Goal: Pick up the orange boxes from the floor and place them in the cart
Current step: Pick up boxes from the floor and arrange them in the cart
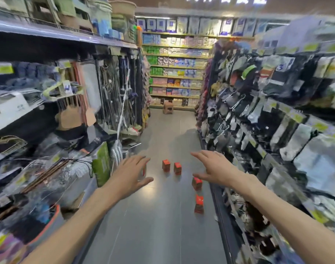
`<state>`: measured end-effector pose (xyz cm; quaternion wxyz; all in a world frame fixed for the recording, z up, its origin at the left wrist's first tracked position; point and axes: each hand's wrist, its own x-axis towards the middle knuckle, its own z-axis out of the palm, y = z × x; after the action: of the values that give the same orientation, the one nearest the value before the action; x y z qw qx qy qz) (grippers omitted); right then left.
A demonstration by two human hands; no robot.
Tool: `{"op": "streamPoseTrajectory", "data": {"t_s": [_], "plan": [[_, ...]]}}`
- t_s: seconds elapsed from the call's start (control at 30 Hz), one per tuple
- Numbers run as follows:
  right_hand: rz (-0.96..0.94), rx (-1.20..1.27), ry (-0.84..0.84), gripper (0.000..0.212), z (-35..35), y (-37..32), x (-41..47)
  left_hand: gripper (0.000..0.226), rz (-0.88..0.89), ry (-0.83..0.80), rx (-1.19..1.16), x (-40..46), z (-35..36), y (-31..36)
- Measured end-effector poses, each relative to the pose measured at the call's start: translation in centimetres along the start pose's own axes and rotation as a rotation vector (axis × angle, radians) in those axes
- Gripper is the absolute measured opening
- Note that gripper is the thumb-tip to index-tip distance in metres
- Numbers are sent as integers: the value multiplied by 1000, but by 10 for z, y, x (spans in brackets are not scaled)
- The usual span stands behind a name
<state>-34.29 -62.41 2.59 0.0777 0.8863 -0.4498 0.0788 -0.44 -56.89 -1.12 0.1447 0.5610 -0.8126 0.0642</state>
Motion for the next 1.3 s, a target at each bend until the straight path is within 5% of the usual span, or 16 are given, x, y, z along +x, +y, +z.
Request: {"op": "streamPoseTrajectory", "data": {"t_s": [0.47,1.3], "plan": [[127,51,-12,81,73,98,266,80,4,-7,-53,258,92,-200],[122,237,-132,77,312,355,763,79,-122,-166,-75,677,346,-493]]}}
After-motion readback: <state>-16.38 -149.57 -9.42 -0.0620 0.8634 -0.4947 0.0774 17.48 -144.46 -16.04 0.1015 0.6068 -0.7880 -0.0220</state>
